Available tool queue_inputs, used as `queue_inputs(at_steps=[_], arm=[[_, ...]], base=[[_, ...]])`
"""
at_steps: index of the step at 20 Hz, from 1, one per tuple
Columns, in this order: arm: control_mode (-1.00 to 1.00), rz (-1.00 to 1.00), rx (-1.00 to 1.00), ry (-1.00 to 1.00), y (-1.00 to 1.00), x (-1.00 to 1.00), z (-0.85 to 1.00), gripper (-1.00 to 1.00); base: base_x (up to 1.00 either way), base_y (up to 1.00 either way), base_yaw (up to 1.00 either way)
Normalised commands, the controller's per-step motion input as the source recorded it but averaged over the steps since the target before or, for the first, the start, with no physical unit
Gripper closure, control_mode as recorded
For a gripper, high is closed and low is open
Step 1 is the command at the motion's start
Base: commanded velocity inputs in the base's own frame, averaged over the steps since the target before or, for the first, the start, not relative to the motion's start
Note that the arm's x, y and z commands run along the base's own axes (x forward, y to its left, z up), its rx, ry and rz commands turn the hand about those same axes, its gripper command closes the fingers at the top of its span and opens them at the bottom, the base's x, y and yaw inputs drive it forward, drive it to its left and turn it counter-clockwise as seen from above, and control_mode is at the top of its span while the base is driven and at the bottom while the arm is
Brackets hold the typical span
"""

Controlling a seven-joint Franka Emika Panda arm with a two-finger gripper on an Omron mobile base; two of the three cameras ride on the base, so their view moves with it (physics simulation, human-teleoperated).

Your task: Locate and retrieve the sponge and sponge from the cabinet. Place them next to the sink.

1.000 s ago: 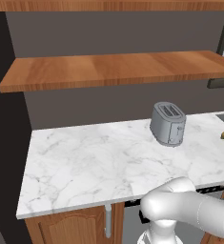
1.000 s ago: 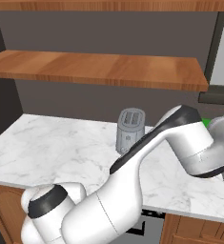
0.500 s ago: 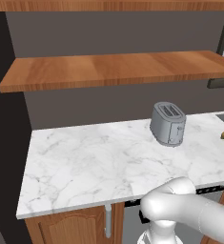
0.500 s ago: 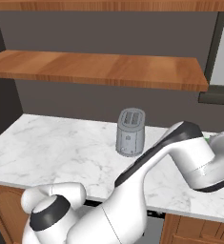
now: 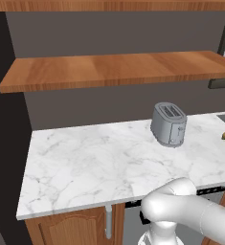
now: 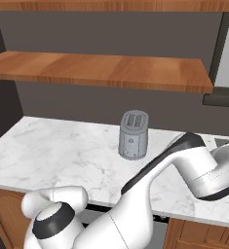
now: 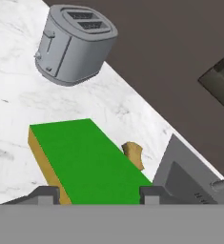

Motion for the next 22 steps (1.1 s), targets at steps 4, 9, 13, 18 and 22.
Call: queue_inputs(at_steps=[4, 9, 13, 18, 22], arm=[[-1.0, 0.1, 0.0, 0.11, 0.0, 0.01, -0.41, 1.0], [-1.0, 0.1, 0.0, 0.03, -0.03, 0.01, -0.31, 1.0], [-1.0, 0.07, 0.04, 0.0, -0.13, 0.03, -0.24, 1.0], [-1.0, 0.03, 0.0, 0.0, -0.03, 0.11, -0.39, 1.0], [-1.0, 0.0, 0.0, 0.0, -0.05, 0.15, -0.43, 1.0]], base=[[0.0, 0.0, 0.0], [0.0, 0.0, 0.0], [0.0, 0.0, 0.0], [0.0, 0.0, 0.0], [0.0, 0.0, 0.0]])
